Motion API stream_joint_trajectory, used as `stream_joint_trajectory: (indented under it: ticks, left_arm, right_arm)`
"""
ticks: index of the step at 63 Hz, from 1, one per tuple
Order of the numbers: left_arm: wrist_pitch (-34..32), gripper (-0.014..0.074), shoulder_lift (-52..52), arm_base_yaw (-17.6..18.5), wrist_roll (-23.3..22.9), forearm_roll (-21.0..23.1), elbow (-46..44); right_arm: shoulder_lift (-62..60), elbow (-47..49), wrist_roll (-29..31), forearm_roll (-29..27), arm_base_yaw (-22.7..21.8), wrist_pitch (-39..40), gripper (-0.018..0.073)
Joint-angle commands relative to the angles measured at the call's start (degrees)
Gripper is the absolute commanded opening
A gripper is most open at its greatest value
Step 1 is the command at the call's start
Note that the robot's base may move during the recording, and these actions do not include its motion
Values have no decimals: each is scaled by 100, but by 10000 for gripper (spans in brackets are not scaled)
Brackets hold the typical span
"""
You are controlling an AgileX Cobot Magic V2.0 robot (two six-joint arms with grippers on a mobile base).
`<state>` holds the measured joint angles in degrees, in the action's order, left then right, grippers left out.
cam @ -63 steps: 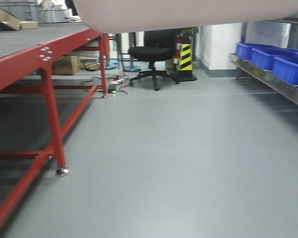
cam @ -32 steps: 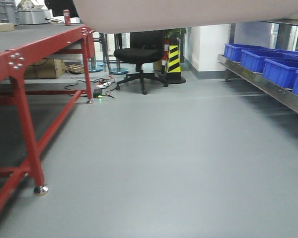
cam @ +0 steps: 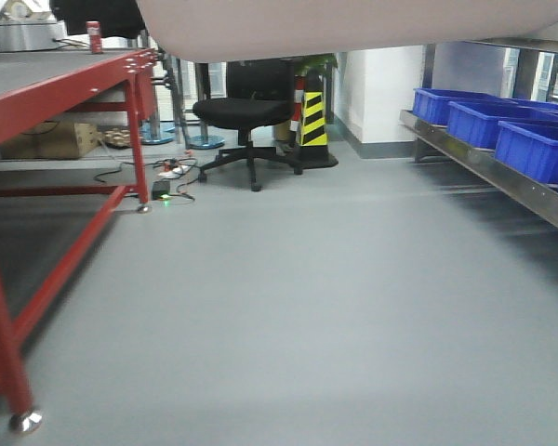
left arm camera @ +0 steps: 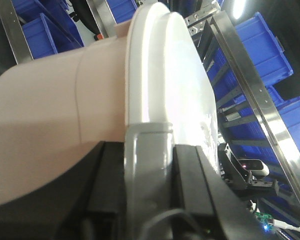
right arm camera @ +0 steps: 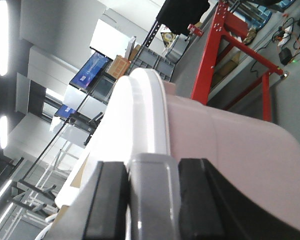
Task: Grab white bin and place on right shelf
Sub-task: 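Hold the bin raised while the base turns away from the table, then hold the bin while the base drives up to the blue-crate shelf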
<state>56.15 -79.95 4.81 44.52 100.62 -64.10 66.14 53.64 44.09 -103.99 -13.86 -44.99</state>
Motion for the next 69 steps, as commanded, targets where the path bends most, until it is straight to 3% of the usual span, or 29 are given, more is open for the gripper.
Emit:
stream_joint_trajectory:
  ticks: [1, 69]
  left_arm:
    - [1234, -127, 249, 262, 115, 932, -263]
    - [1234, -127, 249, 262, 115, 932, -263]
  right_arm:
    - [-164, 227, 7, -392, 193, -1111, 65]
    - [-145, 227, 7, -392, 193, -1085, 65]
